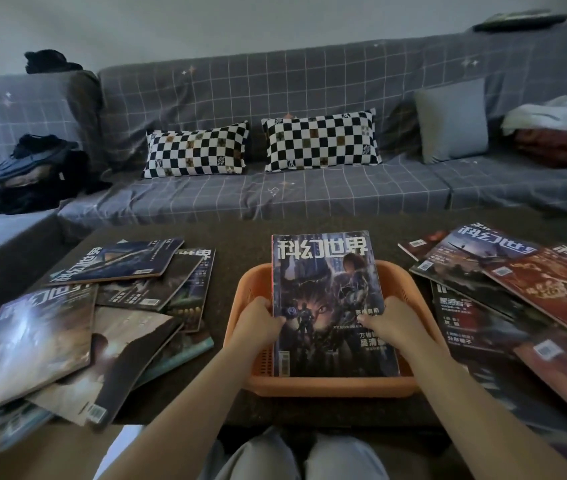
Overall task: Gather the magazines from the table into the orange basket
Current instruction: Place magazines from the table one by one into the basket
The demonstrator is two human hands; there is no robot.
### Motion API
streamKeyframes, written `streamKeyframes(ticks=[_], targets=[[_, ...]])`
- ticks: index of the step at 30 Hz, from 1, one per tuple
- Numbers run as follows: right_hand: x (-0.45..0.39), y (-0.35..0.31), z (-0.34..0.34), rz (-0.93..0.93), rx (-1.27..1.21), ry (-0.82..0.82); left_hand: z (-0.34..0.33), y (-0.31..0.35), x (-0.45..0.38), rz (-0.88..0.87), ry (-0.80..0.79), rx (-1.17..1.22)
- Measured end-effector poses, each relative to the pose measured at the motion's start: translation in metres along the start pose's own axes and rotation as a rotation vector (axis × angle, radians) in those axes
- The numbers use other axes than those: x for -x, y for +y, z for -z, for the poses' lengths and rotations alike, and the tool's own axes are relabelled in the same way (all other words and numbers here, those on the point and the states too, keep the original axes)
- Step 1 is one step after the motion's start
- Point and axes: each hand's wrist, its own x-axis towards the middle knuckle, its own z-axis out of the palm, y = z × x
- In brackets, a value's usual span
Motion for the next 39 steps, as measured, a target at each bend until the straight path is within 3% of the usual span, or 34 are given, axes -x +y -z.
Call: streamKeyframes(ticks=[4, 15, 23, 32, 39], targets=[[0.001, 0.001, 0.0, 0.003, 0.048, -0.05, -0.001, 0.001, -0.001, 0.01, -0.039, -0.037], [0.004, 0.0, -0.002, -0.001, -0.003, 0.04, 0.001, 0.006, 0.009, -0.005, -0.066, -0.021], [0.03, -0.021, -0.009, 0.292, -0.104, 0.269, 0.024, 0.01, 0.041, -0.282, 0.181, 0.27], [0.073, -0.096, -0.062, 0.556, -0.318, 0.107, 0.082, -0.032, 0.061, -0.262, 0.316, 0.385], [0.082, -0.137, -0.133, 0.591, -0.427, -0.098, 0.125, -0.098, 0.059, -0.144, 0.439, 0.374]])
